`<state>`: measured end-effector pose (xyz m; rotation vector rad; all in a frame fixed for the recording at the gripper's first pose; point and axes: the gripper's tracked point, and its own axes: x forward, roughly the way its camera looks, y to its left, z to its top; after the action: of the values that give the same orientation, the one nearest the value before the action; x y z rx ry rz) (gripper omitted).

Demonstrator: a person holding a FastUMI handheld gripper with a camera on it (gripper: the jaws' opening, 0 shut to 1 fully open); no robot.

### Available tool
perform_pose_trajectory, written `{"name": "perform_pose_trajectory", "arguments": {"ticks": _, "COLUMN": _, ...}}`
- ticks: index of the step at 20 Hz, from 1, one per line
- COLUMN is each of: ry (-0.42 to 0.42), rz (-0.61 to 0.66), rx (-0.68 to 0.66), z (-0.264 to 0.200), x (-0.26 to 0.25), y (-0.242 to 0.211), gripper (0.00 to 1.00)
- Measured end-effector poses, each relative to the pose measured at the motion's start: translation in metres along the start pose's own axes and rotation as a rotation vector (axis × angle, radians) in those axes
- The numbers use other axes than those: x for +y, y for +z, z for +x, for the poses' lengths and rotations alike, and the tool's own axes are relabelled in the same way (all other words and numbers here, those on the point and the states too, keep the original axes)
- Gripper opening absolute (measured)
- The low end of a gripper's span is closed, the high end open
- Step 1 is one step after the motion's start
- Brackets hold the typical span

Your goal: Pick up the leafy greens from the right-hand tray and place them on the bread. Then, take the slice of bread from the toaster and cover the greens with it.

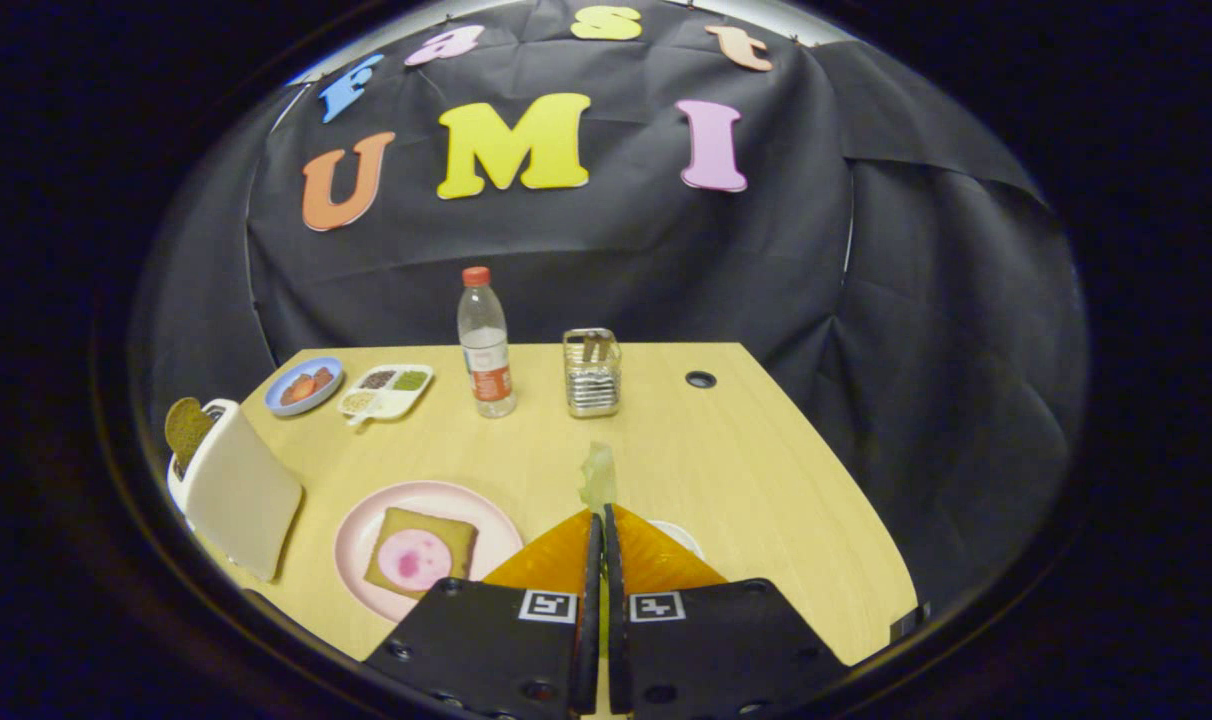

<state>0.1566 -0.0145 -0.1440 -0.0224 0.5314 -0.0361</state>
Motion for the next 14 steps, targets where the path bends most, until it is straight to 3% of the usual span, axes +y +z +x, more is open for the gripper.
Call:
{"name": "perform_pose_trajectory", "arguments": {"ticks": 7, "ry": 0.085, "rz": -0.165, "rx": -0.049, "z": -0.029, "x": 0.106, "y": 0.002, "gripper": 0.05}}
{"name": "perform_pose_trajectory", "arguments": {"ticks": 14, "ry": 0.274, "rz": -0.24, "rx": 0.0, "z": -0.024, "x": 0.21, "y": -0.026, "gripper": 0.05}}
